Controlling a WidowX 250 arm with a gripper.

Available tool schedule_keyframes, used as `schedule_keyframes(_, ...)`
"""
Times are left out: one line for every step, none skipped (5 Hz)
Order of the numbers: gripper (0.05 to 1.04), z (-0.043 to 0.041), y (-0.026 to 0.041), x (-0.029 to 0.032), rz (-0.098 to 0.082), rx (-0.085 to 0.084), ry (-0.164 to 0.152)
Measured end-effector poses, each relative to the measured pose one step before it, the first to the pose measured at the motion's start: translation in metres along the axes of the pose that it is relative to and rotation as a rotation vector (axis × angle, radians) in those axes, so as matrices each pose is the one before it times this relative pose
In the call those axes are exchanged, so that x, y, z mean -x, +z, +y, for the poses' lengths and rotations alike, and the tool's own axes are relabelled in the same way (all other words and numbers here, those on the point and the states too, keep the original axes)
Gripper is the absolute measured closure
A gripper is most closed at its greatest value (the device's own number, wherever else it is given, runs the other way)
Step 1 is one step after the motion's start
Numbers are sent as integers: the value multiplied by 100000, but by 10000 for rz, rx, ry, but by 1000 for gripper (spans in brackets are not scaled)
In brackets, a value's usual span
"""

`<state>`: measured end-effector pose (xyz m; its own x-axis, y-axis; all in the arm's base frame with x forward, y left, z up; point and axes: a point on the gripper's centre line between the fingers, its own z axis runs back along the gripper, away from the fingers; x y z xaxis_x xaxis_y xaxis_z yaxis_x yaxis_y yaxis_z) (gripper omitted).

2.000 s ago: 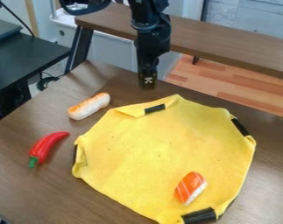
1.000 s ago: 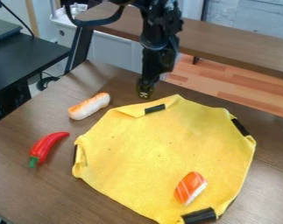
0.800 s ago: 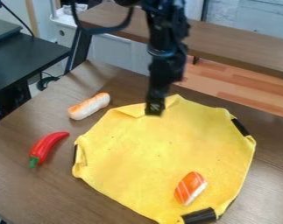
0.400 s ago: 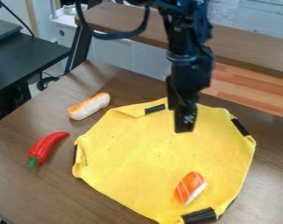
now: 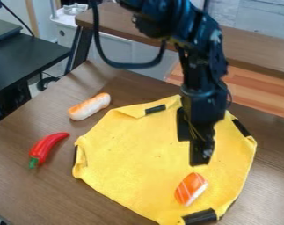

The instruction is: Remove the orange and white figure from the cloth

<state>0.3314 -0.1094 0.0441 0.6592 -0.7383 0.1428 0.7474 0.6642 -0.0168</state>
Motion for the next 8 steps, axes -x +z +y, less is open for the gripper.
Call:
schedule_keyframes(82,-645,-1251,-291,150,-285,390)
schedule_keyframes(82,-29,-1784,220,484,-468,349)
schedule_keyframes(82,-331,-1978,251,315,-377,-100)
schedule_keyframes(82,-314,-512,-61,-7,154,-18)
schedule_keyframes(117,-282,3,-106,-66,178,47)
schedule_keyframes(392,-169,-567,108,148,129,-13)
schedule_keyframes(579,-10,52,77,47,6,51)
schedule_keyframes(580,253,-95,-48,97,-180,129)
